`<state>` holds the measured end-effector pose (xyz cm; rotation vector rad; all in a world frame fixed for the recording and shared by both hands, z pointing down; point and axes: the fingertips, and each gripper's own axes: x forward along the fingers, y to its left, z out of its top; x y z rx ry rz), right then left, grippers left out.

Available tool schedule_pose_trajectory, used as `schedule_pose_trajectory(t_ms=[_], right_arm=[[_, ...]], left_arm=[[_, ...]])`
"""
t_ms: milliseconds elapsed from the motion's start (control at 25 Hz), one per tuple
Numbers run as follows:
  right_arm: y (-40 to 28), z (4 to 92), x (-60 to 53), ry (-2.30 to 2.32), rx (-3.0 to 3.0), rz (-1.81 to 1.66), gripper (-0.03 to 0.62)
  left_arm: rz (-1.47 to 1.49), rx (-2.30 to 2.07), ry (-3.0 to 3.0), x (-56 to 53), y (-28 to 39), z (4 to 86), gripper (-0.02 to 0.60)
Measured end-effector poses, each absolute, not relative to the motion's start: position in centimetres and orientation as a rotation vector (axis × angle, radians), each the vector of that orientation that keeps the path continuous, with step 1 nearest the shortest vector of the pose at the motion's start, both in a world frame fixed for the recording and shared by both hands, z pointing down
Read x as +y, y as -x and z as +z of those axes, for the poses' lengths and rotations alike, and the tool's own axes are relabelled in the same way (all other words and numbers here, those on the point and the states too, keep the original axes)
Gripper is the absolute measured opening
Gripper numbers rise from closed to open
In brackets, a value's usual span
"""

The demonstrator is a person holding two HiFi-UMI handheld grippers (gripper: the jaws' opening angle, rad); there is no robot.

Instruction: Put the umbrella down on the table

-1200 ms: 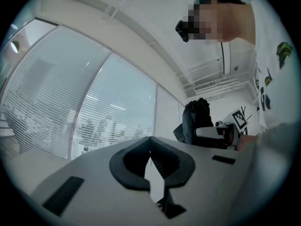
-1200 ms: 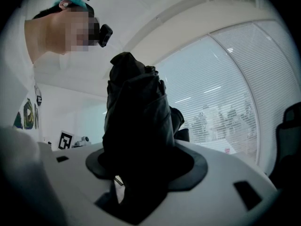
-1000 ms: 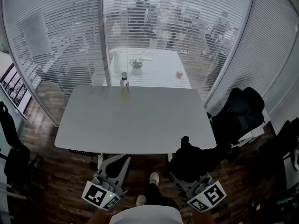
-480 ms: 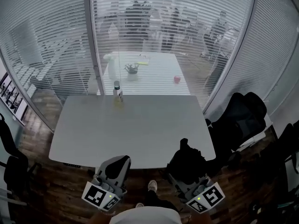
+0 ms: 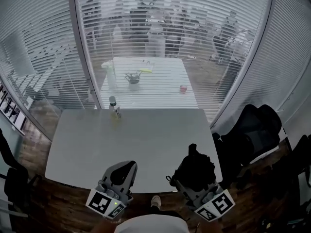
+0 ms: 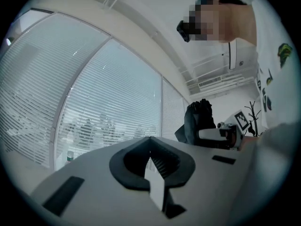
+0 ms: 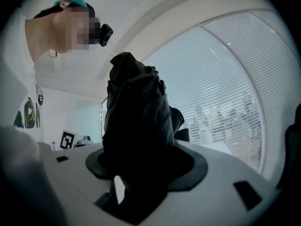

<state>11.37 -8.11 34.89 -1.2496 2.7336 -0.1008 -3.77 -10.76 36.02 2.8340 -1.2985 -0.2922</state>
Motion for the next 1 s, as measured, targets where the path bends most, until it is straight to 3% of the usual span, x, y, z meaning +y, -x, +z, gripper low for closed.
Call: schedule_pose_trajectory(t_ms=[440,1000], right_arm=[[-16.2,34.5,-16.4,1.234,2.742,-0.104,0.268],[-15.2,35.1,-19.9,1.211,2.762,-0.12,0.268]], left_arm=[[-0.299,-1.322,-2.836,-19.0,-1.0,35.1,0.011],[-0.29,-1.35,-2.815,-22.2,0.1,35.7,0.011]])
